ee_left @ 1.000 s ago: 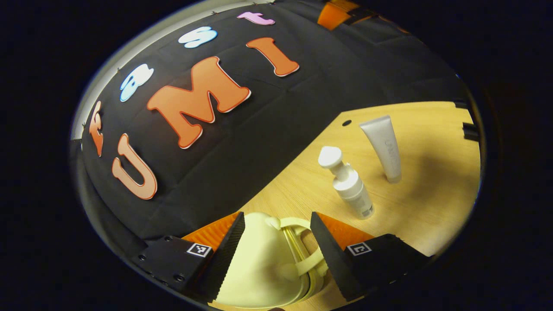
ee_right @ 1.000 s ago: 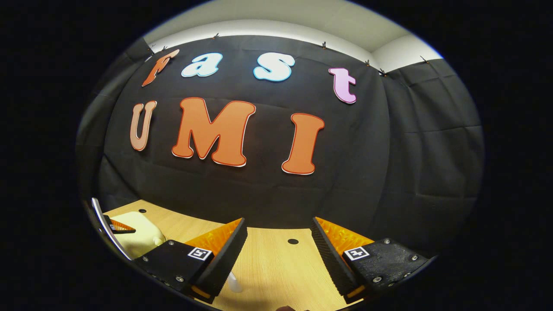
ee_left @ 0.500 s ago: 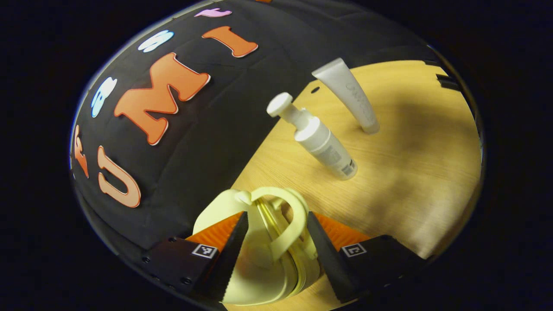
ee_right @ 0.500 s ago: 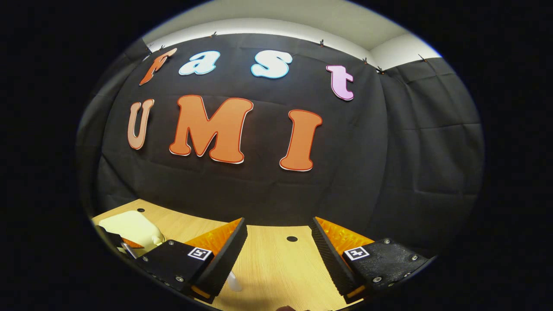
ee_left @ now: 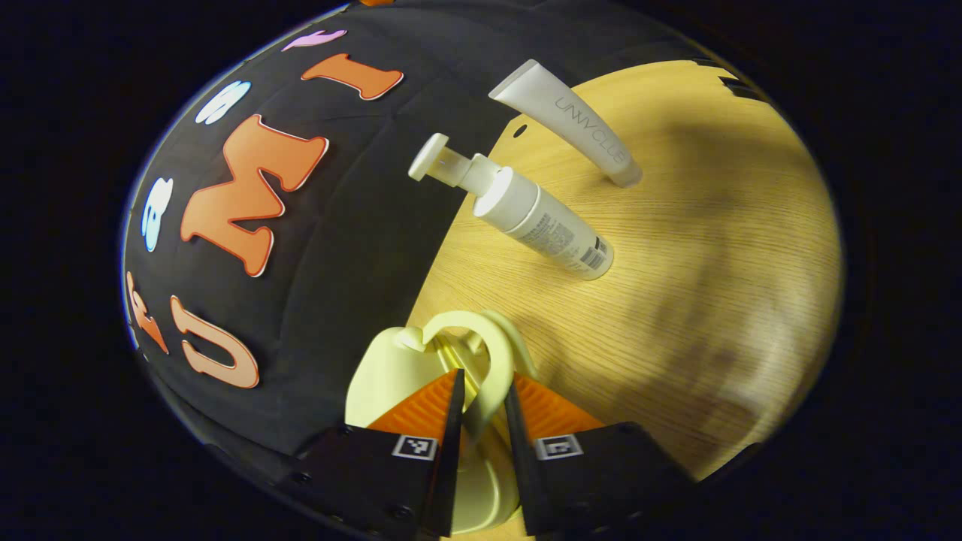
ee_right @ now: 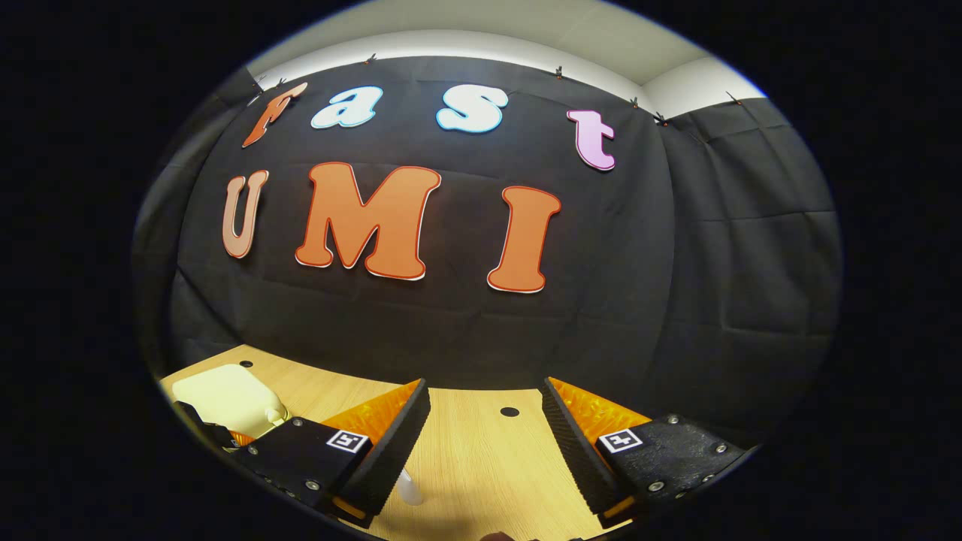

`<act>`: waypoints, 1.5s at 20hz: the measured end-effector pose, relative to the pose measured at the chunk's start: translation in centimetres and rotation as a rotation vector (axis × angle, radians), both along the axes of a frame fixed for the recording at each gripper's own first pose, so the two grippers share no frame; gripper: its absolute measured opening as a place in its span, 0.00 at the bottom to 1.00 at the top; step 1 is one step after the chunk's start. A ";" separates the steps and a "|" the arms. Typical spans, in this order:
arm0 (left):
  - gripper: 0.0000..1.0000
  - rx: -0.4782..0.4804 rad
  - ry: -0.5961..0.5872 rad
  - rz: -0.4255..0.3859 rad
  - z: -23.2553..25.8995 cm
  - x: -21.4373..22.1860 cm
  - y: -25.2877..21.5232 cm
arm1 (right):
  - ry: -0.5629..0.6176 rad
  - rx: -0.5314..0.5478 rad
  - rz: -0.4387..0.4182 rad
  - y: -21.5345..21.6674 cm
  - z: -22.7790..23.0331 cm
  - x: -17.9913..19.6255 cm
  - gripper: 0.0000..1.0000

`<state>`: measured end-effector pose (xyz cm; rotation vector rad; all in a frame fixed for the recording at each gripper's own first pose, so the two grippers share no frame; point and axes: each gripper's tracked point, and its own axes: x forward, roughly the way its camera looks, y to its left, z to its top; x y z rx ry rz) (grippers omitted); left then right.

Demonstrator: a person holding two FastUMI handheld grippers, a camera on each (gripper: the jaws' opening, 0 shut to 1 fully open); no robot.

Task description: First open the suitcase, pack the skin care products into it, and then close the suitcase.

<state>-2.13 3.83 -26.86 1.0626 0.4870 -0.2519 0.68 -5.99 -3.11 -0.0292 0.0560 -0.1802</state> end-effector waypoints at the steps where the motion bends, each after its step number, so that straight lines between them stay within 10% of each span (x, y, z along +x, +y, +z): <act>1: 0.18 -0.012 0.006 0.009 0.6 -0.8 0.0 | 0.002 0.001 0.001 0.1 -0.1 0.0 0.96; 19: 0.13 -0.554 -0.182 0.344 17.4 1.4 11.3 | 0.026 0.000 0.095 5.7 -0.5 1.2 0.96; 30: 0.16 -0.636 -0.317 0.526 22.1 1.6 28.2 | 0.035 -0.024 0.120 9.6 0.3 2.0 0.96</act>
